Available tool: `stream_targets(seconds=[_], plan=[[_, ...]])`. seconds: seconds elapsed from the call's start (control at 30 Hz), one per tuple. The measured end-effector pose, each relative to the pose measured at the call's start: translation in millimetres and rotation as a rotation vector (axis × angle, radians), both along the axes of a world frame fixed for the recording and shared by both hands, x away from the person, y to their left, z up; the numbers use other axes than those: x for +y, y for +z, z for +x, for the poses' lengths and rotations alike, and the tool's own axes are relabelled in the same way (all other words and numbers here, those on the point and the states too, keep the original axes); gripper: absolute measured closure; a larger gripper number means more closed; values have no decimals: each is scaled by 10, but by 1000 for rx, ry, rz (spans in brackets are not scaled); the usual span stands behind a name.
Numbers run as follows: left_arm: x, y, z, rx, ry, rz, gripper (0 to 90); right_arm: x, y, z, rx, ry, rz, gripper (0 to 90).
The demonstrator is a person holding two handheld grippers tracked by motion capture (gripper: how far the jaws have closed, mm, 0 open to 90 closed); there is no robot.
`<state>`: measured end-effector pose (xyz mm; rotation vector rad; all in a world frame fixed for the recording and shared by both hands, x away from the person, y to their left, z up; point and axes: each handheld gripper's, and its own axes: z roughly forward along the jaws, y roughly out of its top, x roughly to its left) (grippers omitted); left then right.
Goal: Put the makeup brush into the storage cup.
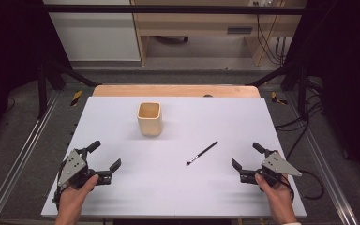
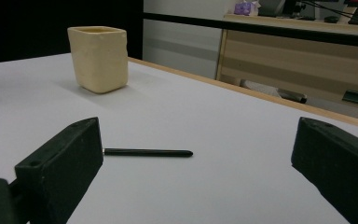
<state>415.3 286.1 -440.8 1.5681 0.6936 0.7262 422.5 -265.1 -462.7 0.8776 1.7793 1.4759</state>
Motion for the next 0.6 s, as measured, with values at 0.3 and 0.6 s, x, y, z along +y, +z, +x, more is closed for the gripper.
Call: stream_targets(seconds=[0.3, 0.6], plan=[[3, 6, -12, -2, 0, 0, 5, 0, 6, -9, -1, -6, -3, 23], [1, 3, -11, 7, 2, 8, 5, 21, 19, -29, 9, -16, -28, 25]])
